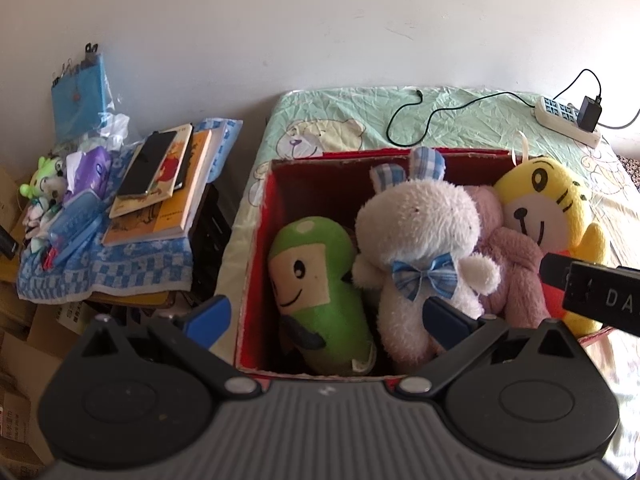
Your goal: Organize objects
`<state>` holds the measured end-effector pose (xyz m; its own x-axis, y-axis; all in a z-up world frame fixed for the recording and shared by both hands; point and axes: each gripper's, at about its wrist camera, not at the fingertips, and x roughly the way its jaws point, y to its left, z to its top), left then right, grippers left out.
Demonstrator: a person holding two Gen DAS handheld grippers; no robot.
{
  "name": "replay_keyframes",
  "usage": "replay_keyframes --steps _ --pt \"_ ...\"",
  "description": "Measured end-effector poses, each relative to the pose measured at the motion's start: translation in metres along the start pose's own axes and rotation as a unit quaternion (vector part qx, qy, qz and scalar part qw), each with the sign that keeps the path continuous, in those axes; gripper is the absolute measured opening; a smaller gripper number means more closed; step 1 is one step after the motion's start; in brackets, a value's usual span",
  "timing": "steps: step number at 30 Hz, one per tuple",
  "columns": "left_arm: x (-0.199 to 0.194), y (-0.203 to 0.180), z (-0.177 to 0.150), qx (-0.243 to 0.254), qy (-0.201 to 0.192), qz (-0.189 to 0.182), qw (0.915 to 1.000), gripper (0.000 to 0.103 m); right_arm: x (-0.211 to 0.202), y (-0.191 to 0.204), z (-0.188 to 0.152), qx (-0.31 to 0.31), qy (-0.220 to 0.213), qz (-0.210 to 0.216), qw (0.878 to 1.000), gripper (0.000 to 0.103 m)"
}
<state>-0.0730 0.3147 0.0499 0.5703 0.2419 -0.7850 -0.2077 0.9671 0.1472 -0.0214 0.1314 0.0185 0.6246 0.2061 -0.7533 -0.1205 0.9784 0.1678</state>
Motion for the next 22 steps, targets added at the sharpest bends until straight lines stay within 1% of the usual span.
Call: replay_keyframes --steps 5,15,18,22 --pt "0.002 0.003 -0.002 -0.003 0.003 -0.009 1.0000 0.102 0.001 0.004 -0.001 -0.008 -0.003 -0.005 1.000 0.078" --pt "0.004 0.009 -0.003 -0.010 0.007 -0.014 0.9998 0.101 0.002 0.013 -0.001 -0.015 -0.004 0.001 1.000 0.078" --pt "0.003 0.011 -0.004 -0.011 0.005 -0.018 0.9998 0.100 0.000 0.016 -0.001 -0.017 -0.010 0.000 1.000 0.078" --pt "-0.001 0.011 -0.004 -0.006 -0.008 -0.004 0.9999 0.098 -0.003 0.015 0.000 -0.010 -0.019 0.000 1.000 0.078"
